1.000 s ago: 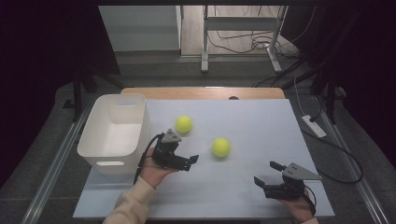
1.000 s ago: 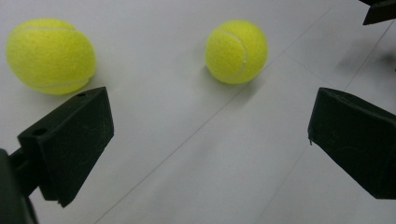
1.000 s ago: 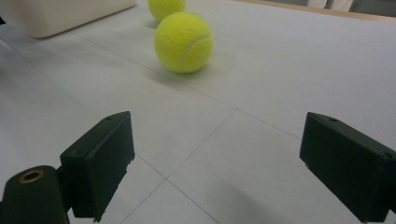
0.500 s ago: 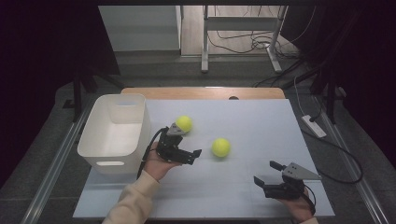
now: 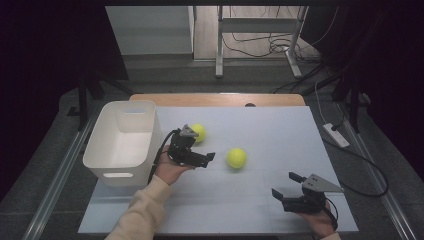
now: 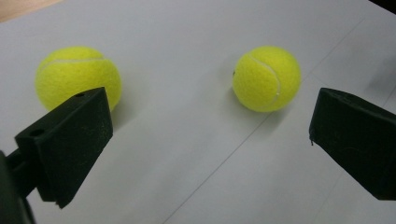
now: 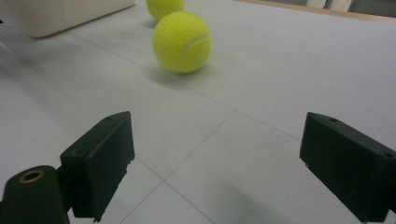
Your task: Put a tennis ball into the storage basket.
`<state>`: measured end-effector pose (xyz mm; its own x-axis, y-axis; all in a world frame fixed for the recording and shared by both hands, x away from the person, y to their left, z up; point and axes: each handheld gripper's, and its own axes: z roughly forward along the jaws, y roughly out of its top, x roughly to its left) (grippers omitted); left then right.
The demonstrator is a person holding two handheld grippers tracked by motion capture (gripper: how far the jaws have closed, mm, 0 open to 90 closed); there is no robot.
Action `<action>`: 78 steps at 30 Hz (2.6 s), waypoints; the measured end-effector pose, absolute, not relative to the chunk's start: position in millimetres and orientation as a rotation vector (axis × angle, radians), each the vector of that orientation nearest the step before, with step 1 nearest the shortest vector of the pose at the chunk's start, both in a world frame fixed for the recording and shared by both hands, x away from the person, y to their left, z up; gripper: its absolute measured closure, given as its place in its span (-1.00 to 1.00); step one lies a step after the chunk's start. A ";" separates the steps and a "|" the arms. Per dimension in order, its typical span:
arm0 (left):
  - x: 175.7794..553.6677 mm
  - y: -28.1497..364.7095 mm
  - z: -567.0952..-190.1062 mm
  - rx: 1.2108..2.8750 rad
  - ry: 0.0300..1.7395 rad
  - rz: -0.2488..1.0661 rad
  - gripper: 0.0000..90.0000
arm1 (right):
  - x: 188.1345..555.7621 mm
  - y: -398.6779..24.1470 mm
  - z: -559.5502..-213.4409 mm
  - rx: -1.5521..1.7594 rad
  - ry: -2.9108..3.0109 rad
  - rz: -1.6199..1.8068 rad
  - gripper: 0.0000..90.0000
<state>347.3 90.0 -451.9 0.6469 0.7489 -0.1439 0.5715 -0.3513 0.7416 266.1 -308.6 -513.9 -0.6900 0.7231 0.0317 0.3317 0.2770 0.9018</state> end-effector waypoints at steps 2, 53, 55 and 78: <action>350.2 90.5 -451.4 2.061 1.030 0.282 -0.99 | 266.4 -308.5 -514.0 0.952 2.168 1.385 -0.77; 442.9 96.4 -474.0 2.098 1.256 0.292 -0.98 | 264.8 -312.6 -515.4 0.962 2.161 1.386 -0.77; 446.5 96.1 -477.5 2.096 1.266 0.282 -0.98 | 264.3 -313.5 -514.8 0.966 2.155 1.386 -0.77; 467.6 93.8 -498.9 2.141 1.317 0.254 -0.98 | 263.8 -314.6 -514.4 0.966 2.150 1.387 -0.77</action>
